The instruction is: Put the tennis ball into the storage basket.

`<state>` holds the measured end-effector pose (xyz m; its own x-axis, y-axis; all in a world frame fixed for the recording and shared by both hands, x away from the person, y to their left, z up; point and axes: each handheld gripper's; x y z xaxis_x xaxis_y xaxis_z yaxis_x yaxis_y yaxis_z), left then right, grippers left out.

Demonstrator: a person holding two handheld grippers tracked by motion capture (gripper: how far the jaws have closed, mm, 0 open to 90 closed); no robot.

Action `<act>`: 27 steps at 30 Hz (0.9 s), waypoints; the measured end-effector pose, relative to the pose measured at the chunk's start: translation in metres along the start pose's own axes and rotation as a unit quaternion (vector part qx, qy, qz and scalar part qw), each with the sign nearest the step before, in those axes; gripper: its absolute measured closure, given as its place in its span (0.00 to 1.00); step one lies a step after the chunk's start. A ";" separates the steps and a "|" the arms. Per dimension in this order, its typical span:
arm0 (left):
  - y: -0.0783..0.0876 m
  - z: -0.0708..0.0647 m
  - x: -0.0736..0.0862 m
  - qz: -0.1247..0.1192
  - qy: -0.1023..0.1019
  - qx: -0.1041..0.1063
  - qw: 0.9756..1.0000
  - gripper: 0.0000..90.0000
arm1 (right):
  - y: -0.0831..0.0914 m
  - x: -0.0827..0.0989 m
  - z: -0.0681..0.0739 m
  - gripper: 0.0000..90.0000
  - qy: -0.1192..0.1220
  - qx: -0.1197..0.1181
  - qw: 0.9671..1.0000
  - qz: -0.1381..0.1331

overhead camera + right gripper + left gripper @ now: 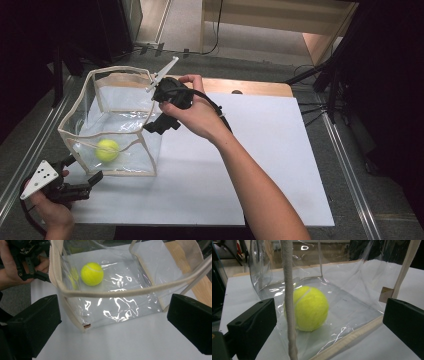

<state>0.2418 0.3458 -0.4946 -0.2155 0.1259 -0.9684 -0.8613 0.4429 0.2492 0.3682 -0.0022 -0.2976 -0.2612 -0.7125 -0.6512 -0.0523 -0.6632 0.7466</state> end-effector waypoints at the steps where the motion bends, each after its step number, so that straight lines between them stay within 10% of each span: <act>1: 0.000 0.000 0.000 0.000 0.000 0.000 1.000 0.00 | 0.001 0.003 0.000 0.00 -0.003 0.002 1.000 -0.003; 27: 0.000 -0.001 0.000 0.002 -0.001 -0.001 1.000 0.00 | -0.014 0.088 0.004 0.00 -0.022 0.059 0.996 -0.064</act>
<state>0.2414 0.3453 -0.4948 -0.2188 0.1290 -0.9672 -0.8612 0.4405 0.2535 0.3418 -0.0546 -0.3654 -0.2866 -0.6108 -0.7381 -0.2010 -0.7149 0.6697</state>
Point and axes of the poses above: each handheld gripper's, and its own axes: y roughly backward along the jaws, x roughly out of its underside, z roughly to its left, and after that the axes turned 10 degrees about -x, right-handed
